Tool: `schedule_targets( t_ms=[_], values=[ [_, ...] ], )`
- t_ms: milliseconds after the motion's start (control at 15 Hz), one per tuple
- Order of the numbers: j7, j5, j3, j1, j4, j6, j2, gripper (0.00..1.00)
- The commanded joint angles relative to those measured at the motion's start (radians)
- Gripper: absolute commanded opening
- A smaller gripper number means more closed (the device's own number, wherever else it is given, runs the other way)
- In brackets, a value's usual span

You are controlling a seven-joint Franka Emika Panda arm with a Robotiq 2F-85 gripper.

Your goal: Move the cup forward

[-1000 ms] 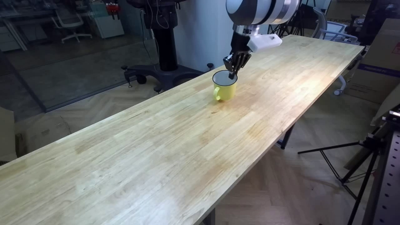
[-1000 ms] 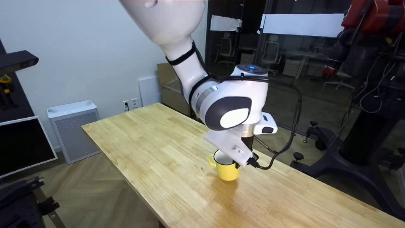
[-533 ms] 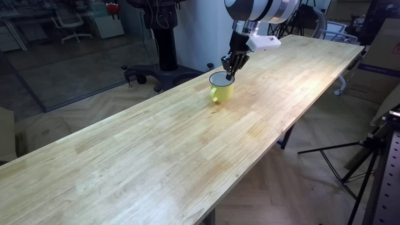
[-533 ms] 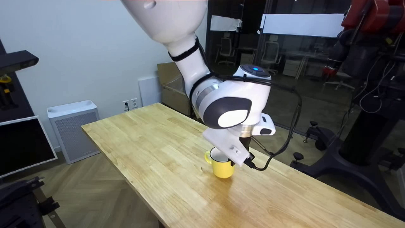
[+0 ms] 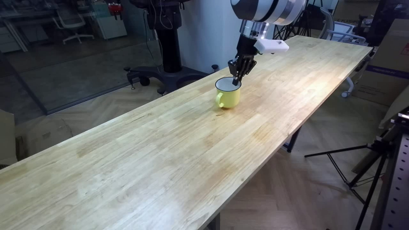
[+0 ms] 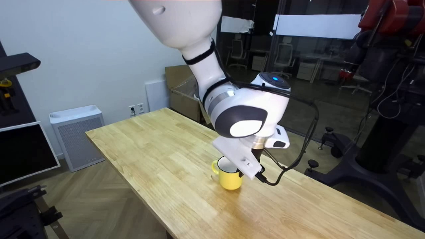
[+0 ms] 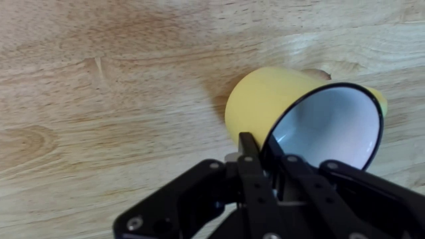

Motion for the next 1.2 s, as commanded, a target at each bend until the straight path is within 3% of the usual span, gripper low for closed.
schedule_targets(
  t_ms=[0,67,133,267,800,1133],
  values=[
    [-0.036,0.038,0.023,-0.025,0.041,-0.056,0.009,0.03],
    [-0.041,0.041,0.023,-0.026,0.044,-0.067,0.009,0.03],
    [-0.046,0.044,0.022,-0.026,0.047,-0.079,0.01,0.36],
    [-0.054,0.055,0.019,-0.024,0.054,-0.098,0.01,0.42],
    [-0.056,0.06,-0.002,0.002,0.056,-0.121,-0.011,0.98],
    [0.025,0.03,-0.04,0.063,0.041,-0.159,-0.045,1.0]
  ],
)
